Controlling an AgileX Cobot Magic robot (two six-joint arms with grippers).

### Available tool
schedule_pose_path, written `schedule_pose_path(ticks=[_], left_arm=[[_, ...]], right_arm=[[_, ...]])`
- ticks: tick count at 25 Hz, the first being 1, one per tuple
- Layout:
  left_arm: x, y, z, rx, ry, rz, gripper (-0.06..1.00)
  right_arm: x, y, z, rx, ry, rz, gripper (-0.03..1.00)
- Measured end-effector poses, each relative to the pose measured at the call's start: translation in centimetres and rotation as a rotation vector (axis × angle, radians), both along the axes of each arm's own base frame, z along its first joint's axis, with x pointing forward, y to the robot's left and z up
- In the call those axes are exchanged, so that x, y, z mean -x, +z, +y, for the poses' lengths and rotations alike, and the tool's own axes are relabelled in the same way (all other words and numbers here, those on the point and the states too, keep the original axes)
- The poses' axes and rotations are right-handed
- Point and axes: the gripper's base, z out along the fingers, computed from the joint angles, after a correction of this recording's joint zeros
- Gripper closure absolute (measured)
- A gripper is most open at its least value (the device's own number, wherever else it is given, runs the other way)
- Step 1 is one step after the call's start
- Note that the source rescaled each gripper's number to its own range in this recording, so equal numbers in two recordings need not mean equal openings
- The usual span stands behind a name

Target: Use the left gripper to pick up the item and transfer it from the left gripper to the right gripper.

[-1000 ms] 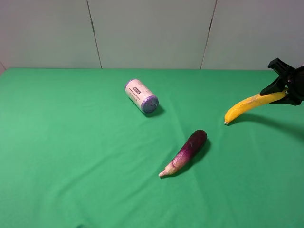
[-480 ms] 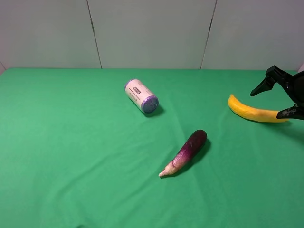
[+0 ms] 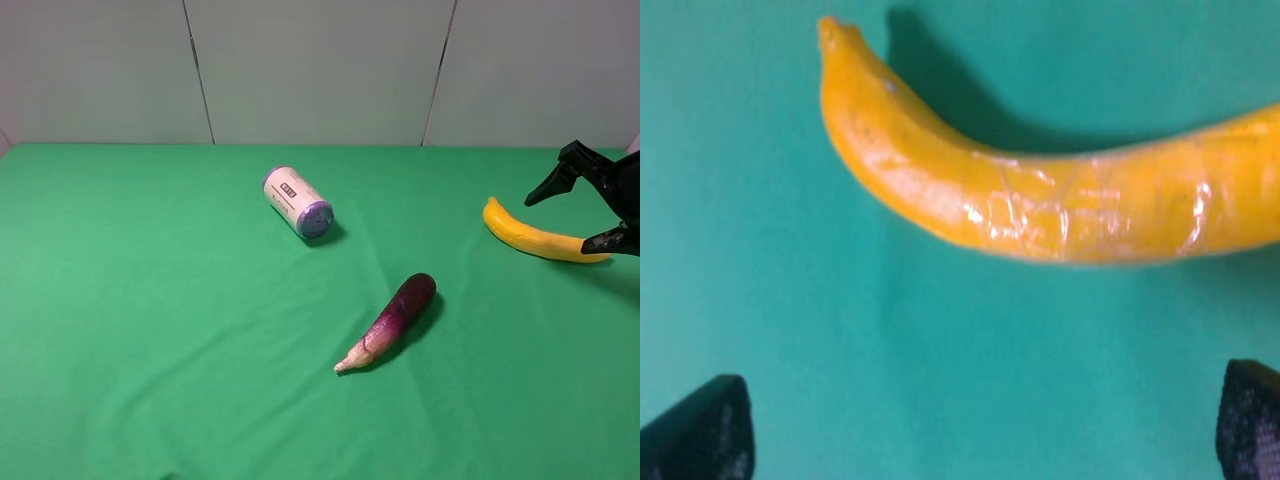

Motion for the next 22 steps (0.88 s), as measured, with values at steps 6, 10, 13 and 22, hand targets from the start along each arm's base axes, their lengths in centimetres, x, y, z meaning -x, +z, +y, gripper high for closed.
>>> schedule_pose_path(ticks=[6, 10, 13, 22], left_arm=[[0.0, 0.0, 0.0, 0.000, 0.000, 0.000, -0.06], [0.0, 0.0, 0.0, 0.000, 0.000, 0.000, -0.06], [0.0, 0.0, 0.0, 0.000, 0.000, 0.000, -0.06], [0.0, 0.0, 0.0, 0.000, 0.000, 0.001, -0.06]], right_arm=[[0.7, 2.2, 0.3, 0.016, 0.018, -0.052, -0.03], [1.9, 5.0, 0.7, 0.058, 0.051, -0.117, -0.03], [3.1, 7.2, 1.1, 0.087, 0.072, -0.169, -0.03], [8.2, 13.6, 2.7, 0.188, 0.135, -0.342, -0.03]])
